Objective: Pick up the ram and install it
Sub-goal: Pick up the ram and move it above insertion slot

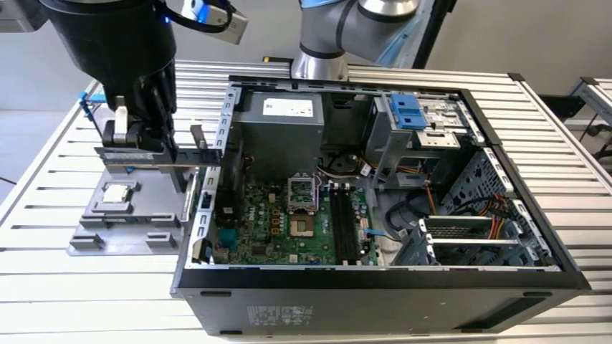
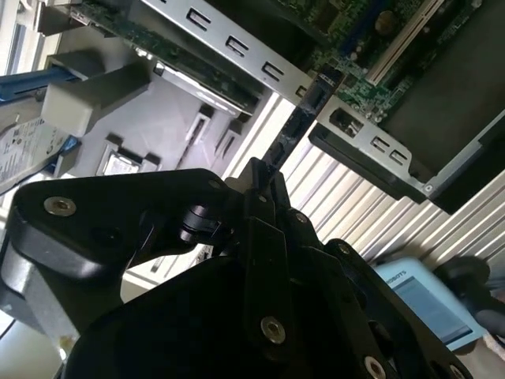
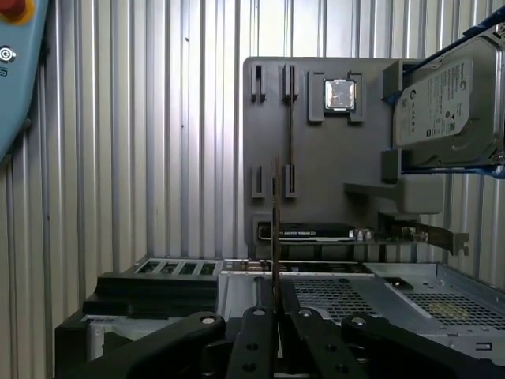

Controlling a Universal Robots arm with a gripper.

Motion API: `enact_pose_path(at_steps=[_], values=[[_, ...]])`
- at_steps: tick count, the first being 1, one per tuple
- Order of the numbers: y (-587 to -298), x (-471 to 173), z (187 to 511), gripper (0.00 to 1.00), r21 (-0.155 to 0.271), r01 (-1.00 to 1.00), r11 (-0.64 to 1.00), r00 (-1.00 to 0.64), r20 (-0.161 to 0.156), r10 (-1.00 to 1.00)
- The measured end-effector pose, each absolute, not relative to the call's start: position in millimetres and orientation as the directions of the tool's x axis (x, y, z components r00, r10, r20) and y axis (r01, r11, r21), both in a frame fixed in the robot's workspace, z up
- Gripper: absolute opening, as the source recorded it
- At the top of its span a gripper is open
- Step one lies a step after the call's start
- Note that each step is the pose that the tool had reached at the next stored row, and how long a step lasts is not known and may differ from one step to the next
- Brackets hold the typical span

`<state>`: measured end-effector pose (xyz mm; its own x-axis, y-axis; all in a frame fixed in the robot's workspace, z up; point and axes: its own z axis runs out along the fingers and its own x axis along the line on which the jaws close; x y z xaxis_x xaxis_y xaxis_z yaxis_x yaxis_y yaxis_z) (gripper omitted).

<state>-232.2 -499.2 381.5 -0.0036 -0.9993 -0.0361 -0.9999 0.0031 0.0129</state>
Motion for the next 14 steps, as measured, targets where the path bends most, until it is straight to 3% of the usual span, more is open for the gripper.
enact_pose_path(at_steps=[14], values=[[-499.2,-210.2,381.5,0.00,0.013,-1.000,0.003,-0.004,-0.036,-0.999]])
